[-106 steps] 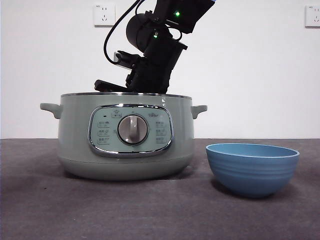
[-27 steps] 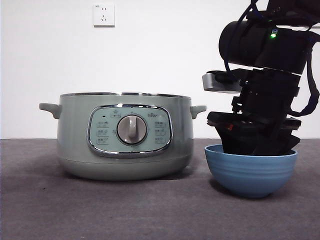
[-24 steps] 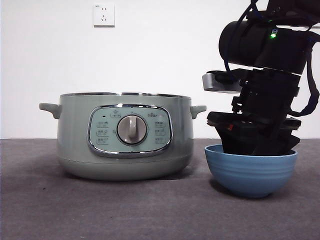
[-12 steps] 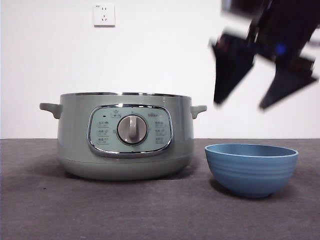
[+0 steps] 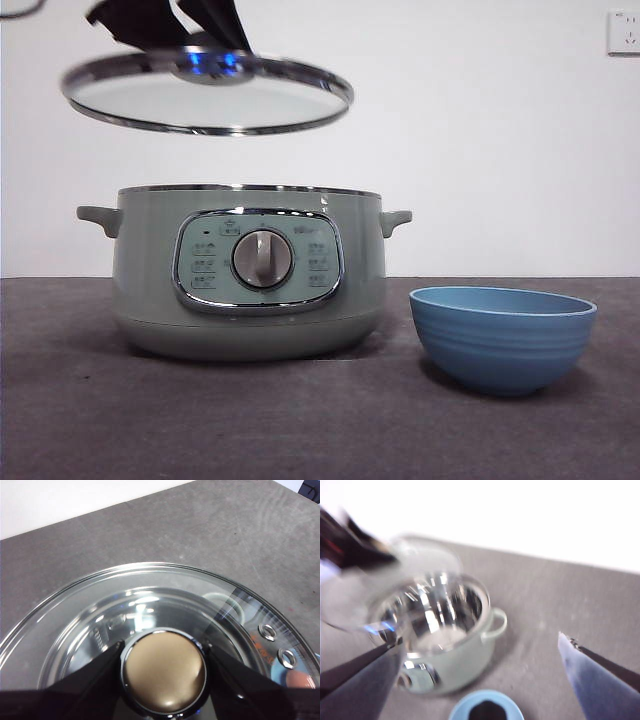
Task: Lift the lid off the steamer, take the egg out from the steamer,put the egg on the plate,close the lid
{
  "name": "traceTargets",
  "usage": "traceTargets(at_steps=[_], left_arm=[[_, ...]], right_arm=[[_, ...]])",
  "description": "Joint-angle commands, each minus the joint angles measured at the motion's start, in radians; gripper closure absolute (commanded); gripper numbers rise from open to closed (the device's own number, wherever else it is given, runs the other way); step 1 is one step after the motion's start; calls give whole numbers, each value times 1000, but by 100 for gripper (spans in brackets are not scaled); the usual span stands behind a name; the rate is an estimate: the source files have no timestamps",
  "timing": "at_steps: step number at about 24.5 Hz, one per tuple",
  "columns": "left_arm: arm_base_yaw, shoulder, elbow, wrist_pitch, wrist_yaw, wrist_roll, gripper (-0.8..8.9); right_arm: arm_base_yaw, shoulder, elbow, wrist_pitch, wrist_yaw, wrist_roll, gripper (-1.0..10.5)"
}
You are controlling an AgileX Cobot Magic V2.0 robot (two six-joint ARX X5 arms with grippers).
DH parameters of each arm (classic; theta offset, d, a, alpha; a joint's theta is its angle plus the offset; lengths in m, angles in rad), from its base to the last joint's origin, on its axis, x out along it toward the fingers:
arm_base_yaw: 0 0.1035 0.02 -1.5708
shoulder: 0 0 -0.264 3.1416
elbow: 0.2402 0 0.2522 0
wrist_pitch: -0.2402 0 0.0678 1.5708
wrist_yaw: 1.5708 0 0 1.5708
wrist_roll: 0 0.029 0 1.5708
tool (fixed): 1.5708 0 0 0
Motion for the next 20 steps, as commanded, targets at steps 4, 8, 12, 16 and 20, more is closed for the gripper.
traceTargets(at_steps=[4, 8, 12, 16, 20], left_arm=[[-13, 66, 5, 126, -5, 13, 822], [-19, 107, 5, 163, -10, 13, 822], [-19, 136, 5, 182, -30, 13, 822], [-19, 166, 5, 193, -31, 13, 822], [-20, 189, 5, 192, -32, 12, 822]], right_arm=[[2, -49, 0, -3, 19, 41, 379], [2, -53, 0, -11, 18, 50, 379], [2, -53, 0, -21, 16, 50, 379], [2, -53, 0, -21, 16, 57, 379], [2, -53, 0, -21, 16, 57, 379]])
